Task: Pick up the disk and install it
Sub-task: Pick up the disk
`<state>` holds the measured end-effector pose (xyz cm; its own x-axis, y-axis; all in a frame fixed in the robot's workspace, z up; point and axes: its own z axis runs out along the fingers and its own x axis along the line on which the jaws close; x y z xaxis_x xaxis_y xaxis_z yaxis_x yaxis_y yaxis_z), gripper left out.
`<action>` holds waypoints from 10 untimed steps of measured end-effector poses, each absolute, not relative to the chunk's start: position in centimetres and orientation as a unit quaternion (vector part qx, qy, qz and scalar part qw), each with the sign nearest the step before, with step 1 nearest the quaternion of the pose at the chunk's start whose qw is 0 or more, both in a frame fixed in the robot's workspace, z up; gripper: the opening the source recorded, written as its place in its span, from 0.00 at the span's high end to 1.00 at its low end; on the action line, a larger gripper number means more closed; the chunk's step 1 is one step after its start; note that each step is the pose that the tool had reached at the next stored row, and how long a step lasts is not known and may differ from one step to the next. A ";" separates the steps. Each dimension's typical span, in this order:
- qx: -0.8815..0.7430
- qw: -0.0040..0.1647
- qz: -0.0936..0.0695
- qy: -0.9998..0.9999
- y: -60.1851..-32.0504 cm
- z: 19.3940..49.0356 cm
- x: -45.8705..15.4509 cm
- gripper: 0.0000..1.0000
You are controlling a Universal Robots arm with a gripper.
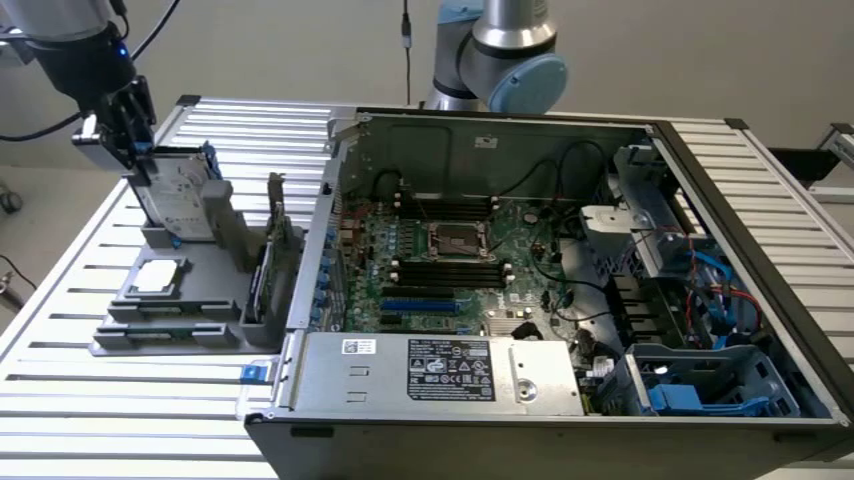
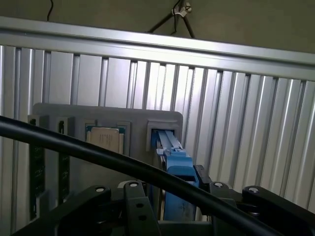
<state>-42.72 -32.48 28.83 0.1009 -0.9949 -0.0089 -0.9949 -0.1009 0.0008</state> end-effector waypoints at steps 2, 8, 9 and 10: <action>-0.742 0.003 0.004 0.670 -32.5 28.7 -42.8 0.51; -0.741 0.007 0.008 0.671 -32.5 28.6 -42.9 0.51; -0.741 0.007 0.008 0.671 -32.5 28.6 -42.9 0.51; -0.741 0.007 0.008 0.672 -32.5 28.6 -42.9 0.51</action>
